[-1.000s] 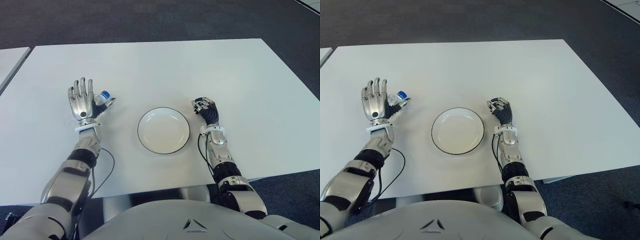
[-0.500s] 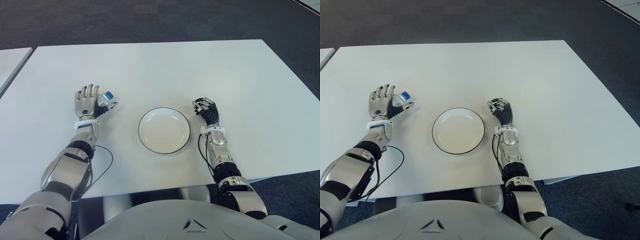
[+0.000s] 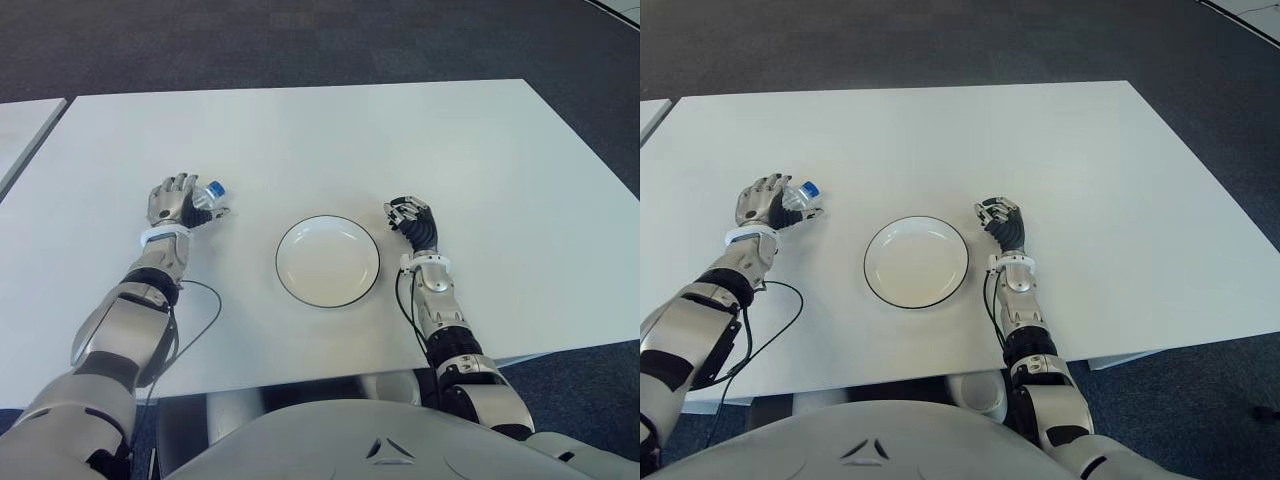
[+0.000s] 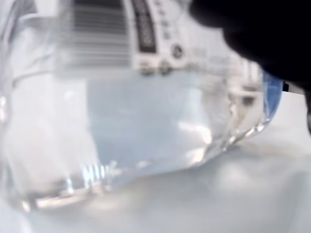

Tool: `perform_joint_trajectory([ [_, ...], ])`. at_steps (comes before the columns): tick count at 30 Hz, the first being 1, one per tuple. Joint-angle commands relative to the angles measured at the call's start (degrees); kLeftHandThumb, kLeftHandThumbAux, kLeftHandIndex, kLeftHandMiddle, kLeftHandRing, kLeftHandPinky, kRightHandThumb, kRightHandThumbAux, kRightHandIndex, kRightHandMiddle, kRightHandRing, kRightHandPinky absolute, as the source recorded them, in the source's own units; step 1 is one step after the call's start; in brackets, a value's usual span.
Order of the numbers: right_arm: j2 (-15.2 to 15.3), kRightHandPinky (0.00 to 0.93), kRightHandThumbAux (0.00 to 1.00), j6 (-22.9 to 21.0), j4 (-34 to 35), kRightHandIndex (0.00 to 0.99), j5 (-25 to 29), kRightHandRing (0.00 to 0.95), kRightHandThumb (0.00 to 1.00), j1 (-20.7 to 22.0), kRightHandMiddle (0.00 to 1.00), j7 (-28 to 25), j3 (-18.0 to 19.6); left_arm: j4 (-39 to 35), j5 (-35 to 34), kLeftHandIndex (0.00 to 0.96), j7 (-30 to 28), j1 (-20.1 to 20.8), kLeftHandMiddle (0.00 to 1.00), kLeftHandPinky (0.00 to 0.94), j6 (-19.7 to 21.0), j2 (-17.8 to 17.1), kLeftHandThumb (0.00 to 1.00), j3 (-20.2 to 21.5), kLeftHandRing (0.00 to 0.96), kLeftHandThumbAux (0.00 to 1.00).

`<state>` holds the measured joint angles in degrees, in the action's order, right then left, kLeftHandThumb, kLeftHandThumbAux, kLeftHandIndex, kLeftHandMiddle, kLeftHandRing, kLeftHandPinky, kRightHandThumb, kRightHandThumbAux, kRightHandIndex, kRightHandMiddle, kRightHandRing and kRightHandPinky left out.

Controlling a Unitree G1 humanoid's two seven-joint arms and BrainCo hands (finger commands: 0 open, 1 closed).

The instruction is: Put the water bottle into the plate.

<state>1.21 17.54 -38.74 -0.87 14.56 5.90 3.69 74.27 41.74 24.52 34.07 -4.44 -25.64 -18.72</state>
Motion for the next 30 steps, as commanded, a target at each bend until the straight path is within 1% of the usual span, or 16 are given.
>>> perform_joint_trajectory([
  [1,-0.44,0.639,0.73,-3.01,-2.47,0.435,0.18,0.642,0.707,-3.52,0.651,-0.51,0.0,3.1,-4.51,0.041,-13.59,-5.92,0.11,0.223,-0.05,3.35,0.581,0.78,0.123,0.423],
  [5,-0.4,0.638,0.73,-3.14,-2.32,0.435,0.2,0.642,0.707,-3.61,0.651,-0.64,-0.03,2.94,-6.63,0.096,-15.19,-6.15,0.159,0.263,-0.21,3.4,0.61,1.81,0.173,0.453],
  [7,-0.39,0.64,0.73,-3.19,-2.26,0.435,0.18,0.643,0.707,-3.63,0.652,-0.68,-0.04,2.83,-7.37,0.176,-15.59,-6.25,0.232,0.333,-0.3,3.42,0.633,2.25,0.251,0.464],
  [8,-0.38,0.641,0.73,-3.27,-2.06,0.435,0.15,0.643,0.707,-3.74,0.652,-0.71,-0.08,2.78,-8.04,0.187,-15.75,-6.53,0.242,0.343,-0.65,3.36,0.637,2.7,0.262,0.466],
  [9,-0.36,0.642,0.73,-3.32,-1.91,0.435,0.12,0.644,0.707,-3.83,0.653,-0.74,-0.11,2.74,-8.53,0.26,-15.87,-6.73,0.319,0.423,-0.9,3.31,0.657,2.99,0.348,0.475],
  [10,-0.36,0.643,0.73,-3.36,-1.8,0.435,0.1,0.644,0.707,-3.89,0.654,-0.76,-0.13,2.71,-8.93,0.307,-15.97,-6.87,0.368,0.476,-1.07,3.27,0.671,3.14,0.404,0.481],
  [11,-0.33,0.643,0.73,-3.45,-1.74,0.435,0.03,0.645,0.707,-3.91,0.654,-0.75,-0.16,2.78,-9.51,0.324,-16.18,-7.13,0.386,0.495,-1.41,3.13,0.676,3.54,0.424,0.483],
  [12,-0.3,0.643,0.73,-3.52,-1.7,0.435,-0.01,0.645,0.707,-3.91,0.655,-0.74,-0.18,2.84,-9.87,0.349,-16.31,-7.27,0.432,0.54,-1.62,3.04,0.734,3.73,0.486,0.549],
  [13,-0.29,0.643,0.73,-3.66,-1.63,0.435,-0.08,0.646,0.707,-3.92,0.655,-0.69,-0.21,2.94,-10.19,0.364,-16.44,-7.48,0.462,0.568,-1.94,2.9,0.771,3.98,0.526,0.592],
  [14,-0.28,0.643,0.73,-3.76,-1.58,0.435,-0.12,0.646,0.708,-3.94,0.655,-0.66,-0.24,3.01,-10.4,0.376,-16.51,-7.62,0.502,0.624,-2.17,2.81,0.797,4.12,0.596,0.618],
  [16,-0.29,0.642,0.73,-3.92,-1.49,0.435,-0.16,0.646,0.708,-3.96,0.655,-0.58,-0.25,3.02,-10.59,0.386,-16.48,-7.71,0.536,0.674,-2.42,2.72,0.82,4.09,0.657,0.64],
  [17,-0.3,0.641,0.73,-3.99,-1.45,0.435,-0.17,0.646,0.708,-3.96,0.655,-0.55,-0.26,3.0,-10.69,0.392,-16.43,-7.71,0.551,0.703,-2.5,2.7,0.829,3.99,0.688,0.648],
  [20,-0.33,0.642,0.73,-4.21,-1.43,0.435,-0.16,0.646,0.708,-3.89,0.656,-0.46,-0.23,2.96,-10.8,0.401,-16.18,-7.76,0.568,0.748,-2.73,2.57,0.842,3.66,0.734,0.657],
  [26,-0.31,0.641,0.73,-3.88,-1.7,0.435,-0.04,0.647,0.708,-3.74,0.658,-0.65,-0.17,2.78,-11.43,0.401,-15.25,-8.16,0.553,0.82,-3.81,2.43,0.851,3.95,0.792,0.664],
  [30,-0.27,0.642,0.73,-3.88,-1.64,0.435,-0.04,0.647,0.707,-3.77,0.657,-0.7,-0.16,2.62,-13.41,0.398,-15.2,-8.52,0.545,0.84,-4.96,2.57,0.851,5.65,0.815,0.667],
])
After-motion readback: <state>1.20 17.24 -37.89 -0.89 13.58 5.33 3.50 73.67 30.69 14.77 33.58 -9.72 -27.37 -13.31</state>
